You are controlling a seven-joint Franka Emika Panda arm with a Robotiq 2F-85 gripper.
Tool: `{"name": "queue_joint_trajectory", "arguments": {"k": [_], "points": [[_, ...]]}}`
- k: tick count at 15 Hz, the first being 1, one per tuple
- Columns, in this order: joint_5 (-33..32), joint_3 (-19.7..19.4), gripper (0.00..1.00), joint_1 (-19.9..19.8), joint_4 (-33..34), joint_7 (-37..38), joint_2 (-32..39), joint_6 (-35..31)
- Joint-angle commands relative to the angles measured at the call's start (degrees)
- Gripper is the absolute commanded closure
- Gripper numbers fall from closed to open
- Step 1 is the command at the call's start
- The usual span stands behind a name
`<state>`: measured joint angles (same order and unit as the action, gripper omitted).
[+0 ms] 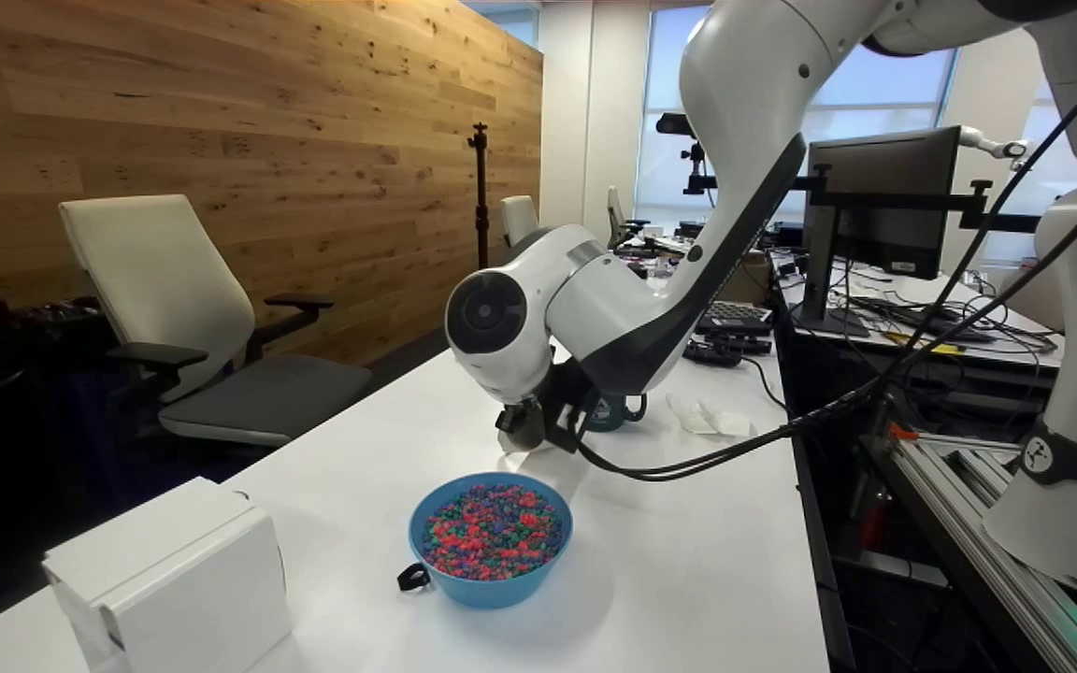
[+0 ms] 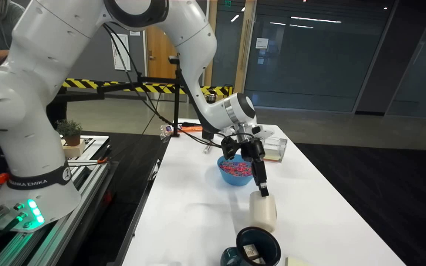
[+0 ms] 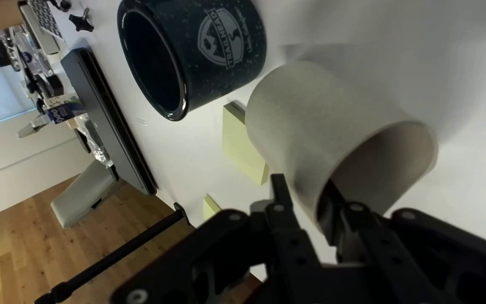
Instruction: Place the white mug upright.
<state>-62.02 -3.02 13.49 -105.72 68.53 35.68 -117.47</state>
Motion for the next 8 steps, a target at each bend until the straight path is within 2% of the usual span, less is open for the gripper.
{"name": "queue_joint_trajectory", "arguments": {"k": [1, 3, 8], "points": [[1.56, 1.7, 1.0, -1.97, 1.92, 0.84, 0.04, 0.67], [1.95, 1.88, 0.98, -2.41, 2.56, 0.7, -0.03, 1.11], [4.11, 2.63, 0.99, -3.76, 3.51, 0.4, -0.15, 0.61]]}}
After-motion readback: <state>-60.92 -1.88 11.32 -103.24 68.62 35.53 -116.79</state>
